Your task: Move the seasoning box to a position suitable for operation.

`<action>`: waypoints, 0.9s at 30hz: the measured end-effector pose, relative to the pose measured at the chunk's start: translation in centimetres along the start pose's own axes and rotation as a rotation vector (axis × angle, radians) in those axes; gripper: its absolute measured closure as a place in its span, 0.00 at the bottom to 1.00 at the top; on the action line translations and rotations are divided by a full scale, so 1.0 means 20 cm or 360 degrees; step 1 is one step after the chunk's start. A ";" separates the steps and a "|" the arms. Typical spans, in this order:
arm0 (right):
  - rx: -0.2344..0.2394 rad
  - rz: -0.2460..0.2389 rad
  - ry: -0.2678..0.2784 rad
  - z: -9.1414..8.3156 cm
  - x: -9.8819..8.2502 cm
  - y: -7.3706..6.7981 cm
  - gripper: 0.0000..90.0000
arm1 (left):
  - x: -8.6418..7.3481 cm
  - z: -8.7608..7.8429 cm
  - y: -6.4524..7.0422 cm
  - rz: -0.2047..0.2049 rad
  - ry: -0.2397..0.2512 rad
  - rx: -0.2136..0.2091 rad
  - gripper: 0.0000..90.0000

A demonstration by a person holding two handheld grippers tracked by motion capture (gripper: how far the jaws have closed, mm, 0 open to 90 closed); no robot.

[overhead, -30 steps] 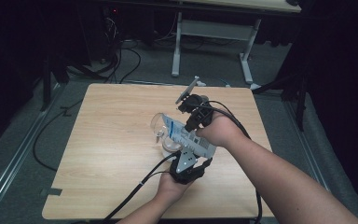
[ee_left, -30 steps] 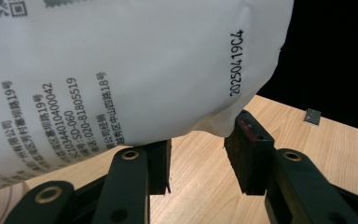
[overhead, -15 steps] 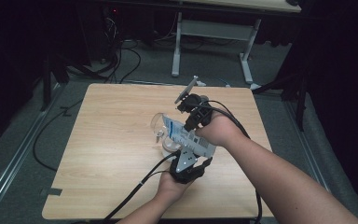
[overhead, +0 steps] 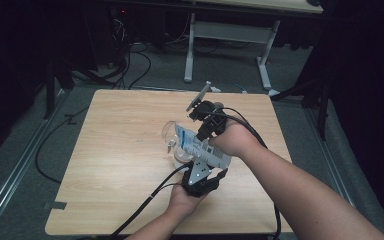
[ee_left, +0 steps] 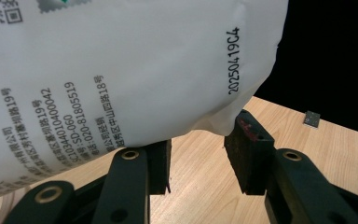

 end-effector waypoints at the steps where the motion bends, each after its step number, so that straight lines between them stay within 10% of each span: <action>1: 0.0001 0.0002 -0.0001 0.00 0.00 0.00 1.00 | 0.00 0.00 0.00 0.0000 0.0000 -0.0001 0.70; 27: 0.0007 0.0005 0.0001 0.01 0.00 0.01 1.00 | 0.00 0.01 0.00 -0.0007 0.0003 -0.0002 0.70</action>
Point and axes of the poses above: each handheld gripper's, and its own axes: z roughly forward along the jaws, x roughly out of its top, y roughly to its right, the point moved 10 cm from there along z, roughly forward along the jaws, and after that the axes turned 3 degrees about -y, right-handed, at the moved point
